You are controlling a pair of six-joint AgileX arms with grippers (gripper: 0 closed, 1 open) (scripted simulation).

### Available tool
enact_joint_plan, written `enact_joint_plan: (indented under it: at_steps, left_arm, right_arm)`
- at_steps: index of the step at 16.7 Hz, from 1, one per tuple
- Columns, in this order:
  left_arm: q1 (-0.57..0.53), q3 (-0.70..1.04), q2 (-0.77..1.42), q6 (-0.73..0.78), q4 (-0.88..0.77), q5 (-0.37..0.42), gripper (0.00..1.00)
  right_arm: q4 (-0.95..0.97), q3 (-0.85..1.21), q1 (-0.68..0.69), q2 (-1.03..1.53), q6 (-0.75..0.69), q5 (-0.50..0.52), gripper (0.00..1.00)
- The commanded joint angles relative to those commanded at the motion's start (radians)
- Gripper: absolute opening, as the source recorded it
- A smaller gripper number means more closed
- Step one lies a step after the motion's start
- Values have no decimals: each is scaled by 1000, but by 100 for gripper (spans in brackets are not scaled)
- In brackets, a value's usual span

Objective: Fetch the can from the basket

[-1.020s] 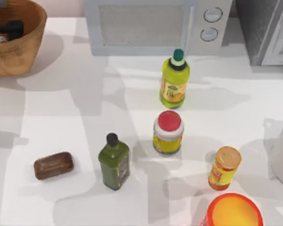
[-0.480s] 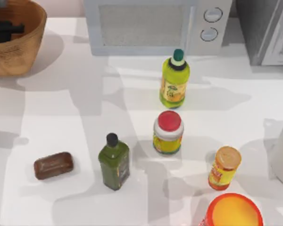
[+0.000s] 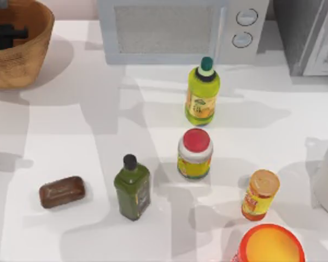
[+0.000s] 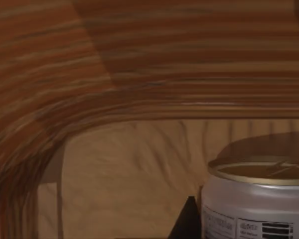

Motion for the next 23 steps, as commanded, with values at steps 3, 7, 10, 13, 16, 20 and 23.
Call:
enact_joint_plan:
  at_steps: [3, 7, 10, 13, 16, 20, 23]
  left_arm:
    - [3, 12, -28, 4, -1, -4, 0]
    - [-4, -89, -117, -1, 30, -7, 0]
    - [-22, -269, -292, -4, 93, -8, 0]
    - [-45, -529, -566, -7, 197, -11, 0]
    - [-68, -842, -930, -15, 348, -20, 0]
    - [-92, -1309, -1487, -33, 579, -37, 0]
    - [-105, -1671, -1888, -52, 741, -52, 0]
  right_arm:
    - [0, 0, 0, 0, 0, 0, 100]
    - [0, 0, 0, 0, 0, 0, 100]
    - [0, 0, 0, 0, 0, 0, 100]
    - [0, 0, 0, 0, 0, 0, 100]
    - [0, 0, 0, 0, 0, 0, 100]
    - [0, 0, 0, 0, 0, 0, 100]
    - [0, 0, 0, 0, 0, 0, 100]
